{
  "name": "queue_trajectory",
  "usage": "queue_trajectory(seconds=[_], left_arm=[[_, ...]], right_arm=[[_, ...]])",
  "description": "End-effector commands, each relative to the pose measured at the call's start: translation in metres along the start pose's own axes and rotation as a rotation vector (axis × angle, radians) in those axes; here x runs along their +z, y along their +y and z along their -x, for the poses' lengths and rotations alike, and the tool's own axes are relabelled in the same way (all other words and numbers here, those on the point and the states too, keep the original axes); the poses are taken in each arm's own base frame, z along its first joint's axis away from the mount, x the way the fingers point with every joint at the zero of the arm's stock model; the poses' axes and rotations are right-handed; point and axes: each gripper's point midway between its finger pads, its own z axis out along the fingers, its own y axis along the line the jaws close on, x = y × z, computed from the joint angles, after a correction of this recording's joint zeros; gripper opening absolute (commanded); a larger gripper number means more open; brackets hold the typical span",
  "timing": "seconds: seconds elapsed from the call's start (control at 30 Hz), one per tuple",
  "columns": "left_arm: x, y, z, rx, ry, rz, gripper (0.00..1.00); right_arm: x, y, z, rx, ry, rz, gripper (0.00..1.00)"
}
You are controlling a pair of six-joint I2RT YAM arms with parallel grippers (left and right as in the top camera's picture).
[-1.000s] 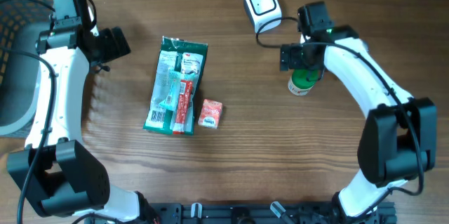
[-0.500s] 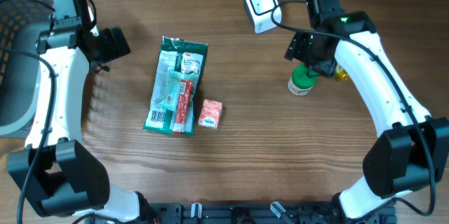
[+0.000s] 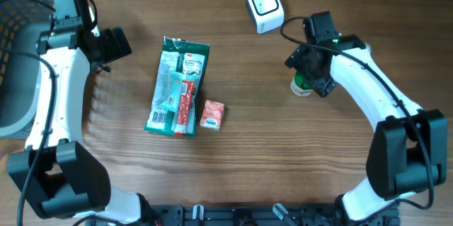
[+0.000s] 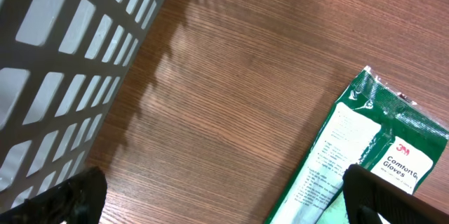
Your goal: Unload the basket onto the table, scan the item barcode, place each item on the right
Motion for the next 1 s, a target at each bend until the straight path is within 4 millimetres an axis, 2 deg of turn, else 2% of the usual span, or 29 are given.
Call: queue_trajectory(seconds=[0.0, 0.03, 0.1, 0.2, 0.27, 0.43, 0.47, 0.57, 0.6, 0.7, 0.8, 0.83, 0.9, 0.97], left_arm=[[-0.002, -0.001, 0.003, -0.006, -0.009, -0.009, 1.0], [-0.002, -0.001, 0.003, -0.006, -0.009, -0.009, 1.0], [-0.002, -0.001, 0.003, -0.006, -0.009, -0.009, 1.0], [-0.002, -0.001, 0.003, -0.006, -0.009, -0.009, 1.0], [-0.002, -0.001, 0.003, -0.006, -0.009, -0.009, 1.0], [-0.002, -0.001, 0.003, -0.006, -0.009, -0.009, 1.0], [-0.002, -0.001, 0.003, -0.006, -0.009, -0.009, 1.0], [-0.002, -0.001, 0.003, -0.006, -0.009, -0.009, 1.0], [-0.002, -0.001, 0.003, -0.006, -0.009, -0.009, 1.0], [-0.002, -0.001, 0.003, -0.006, -0.009, -0.009, 1.0], [-0.002, -0.001, 0.003, -0.006, -0.009, -0.009, 1.0], [-0.002, -0.001, 0.003, -0.006, -0.009, -0.009, 1.0], [-0.002, -0.001, 0.003, -0.006, -0.009, -0.009, 1.0], [-0.002, -0.001, 0.003, -0.006, -0.009, -0.009, 1.0]], right_arm=[[0.001, -0.006, 0.003, -0.035, -0.026, -0.025, 0.83], [0.001, -0.007, 0.003, -0.069, -0.028, -0.028, 0.77], [0.001, -0.007, 0.004, -0.17, -0.031, -0.032, 0.75], [0.001, -0.008, 0.006, -0.298, -0.036, -0.041, 0.64], [0.001, -0.008, 0.005, -0.401, -0.032, -0.044, 0.6], [0.0, -0.008, 0.009, -0.949, -0.037, -0.062, 0.47], [0.0, -0.01, 0.013, -1.01, -0.048, -0.088, 0.48], [-0.003, -0.014, 0.032, -1.052, -0.123, -0.176, 0.69], [-0.003, -0.011, 0.035, -1.048, -0.143, -0.173, 0.83], [-0.011, 0.003, 0.044, -1.034, -0.193, -0.148, 0.84], [-0.044, 0.028, 0.062, -0.944, -0.268, -0.092, 0.87], [-0.053, 0.036, 0.06, -0.946, -0.269, -0.051, 0.86], [-0.064, 0.063, 0.04, -0.961, -0.211, 0.14, 0.85], [-0.071, 0.089, 0.007, -0.943, -0.098, 0.372, 0.74]])
